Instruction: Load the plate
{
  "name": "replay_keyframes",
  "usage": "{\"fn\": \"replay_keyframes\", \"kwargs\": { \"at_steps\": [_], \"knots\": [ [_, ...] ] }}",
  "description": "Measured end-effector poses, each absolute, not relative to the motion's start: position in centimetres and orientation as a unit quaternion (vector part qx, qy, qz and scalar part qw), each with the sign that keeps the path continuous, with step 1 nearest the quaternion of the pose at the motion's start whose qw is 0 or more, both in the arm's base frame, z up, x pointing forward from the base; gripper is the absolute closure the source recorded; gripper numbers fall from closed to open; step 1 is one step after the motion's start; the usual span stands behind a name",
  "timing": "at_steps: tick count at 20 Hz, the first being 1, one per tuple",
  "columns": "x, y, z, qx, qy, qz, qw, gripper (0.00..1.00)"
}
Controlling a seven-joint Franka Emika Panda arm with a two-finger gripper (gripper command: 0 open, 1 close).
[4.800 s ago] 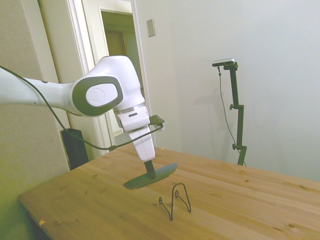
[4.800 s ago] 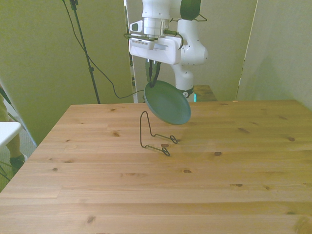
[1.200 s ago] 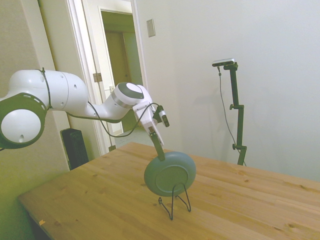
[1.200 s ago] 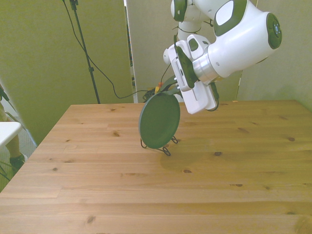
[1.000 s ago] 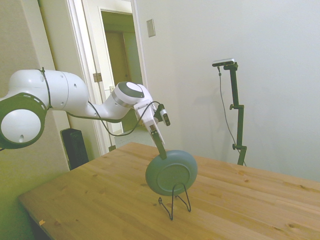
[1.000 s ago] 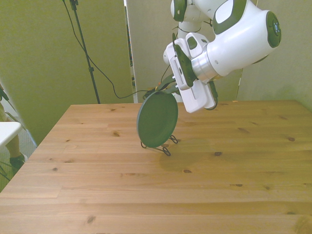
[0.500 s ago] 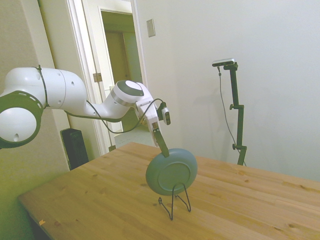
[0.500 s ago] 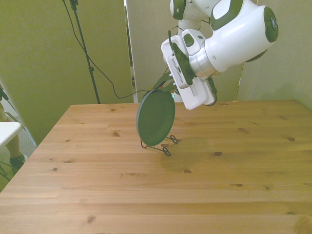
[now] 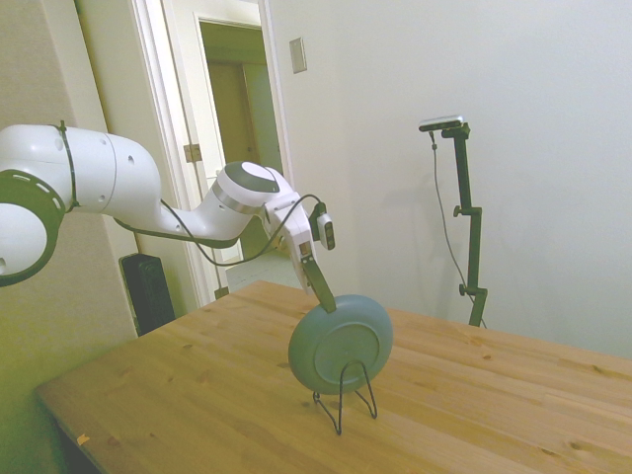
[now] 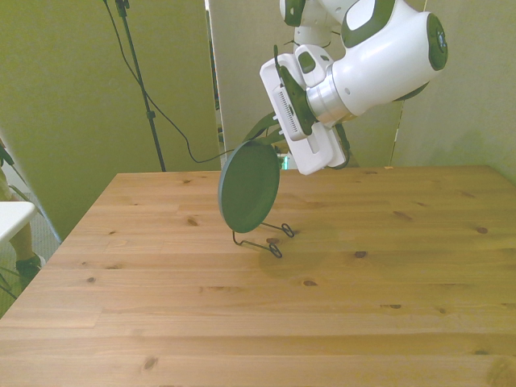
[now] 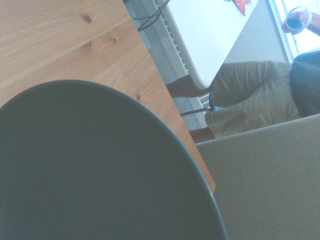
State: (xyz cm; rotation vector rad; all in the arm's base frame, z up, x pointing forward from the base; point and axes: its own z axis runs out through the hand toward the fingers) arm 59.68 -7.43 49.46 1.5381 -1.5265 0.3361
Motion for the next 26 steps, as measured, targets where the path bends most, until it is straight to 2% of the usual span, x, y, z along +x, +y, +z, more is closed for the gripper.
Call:
{"fn": "replay_keyframes", "kwargs": {
  "at_steps": [5, 6, 20, 23, 26],
  "knots": [
    [59.6, -7.5, 48.8, 0.626, -0.614, 0.138, 0.460, 1.00],
    [59.6, -7.5, 48.9, 0.626, -0.614, 0.139, 0.460, 0.00],
    [59.6, -7.9, 48.7, 0.623, -0.612, 0.147, 0.464, 0.00],
    [59.3, -7.8, 50.6, 0.618, -0.623, 0.154, 0.454, 0.00],
    [58.3, -6.4, 54.6, 0.621, -0.655, 0.151, 0.402, 0.00]
  ]
}}
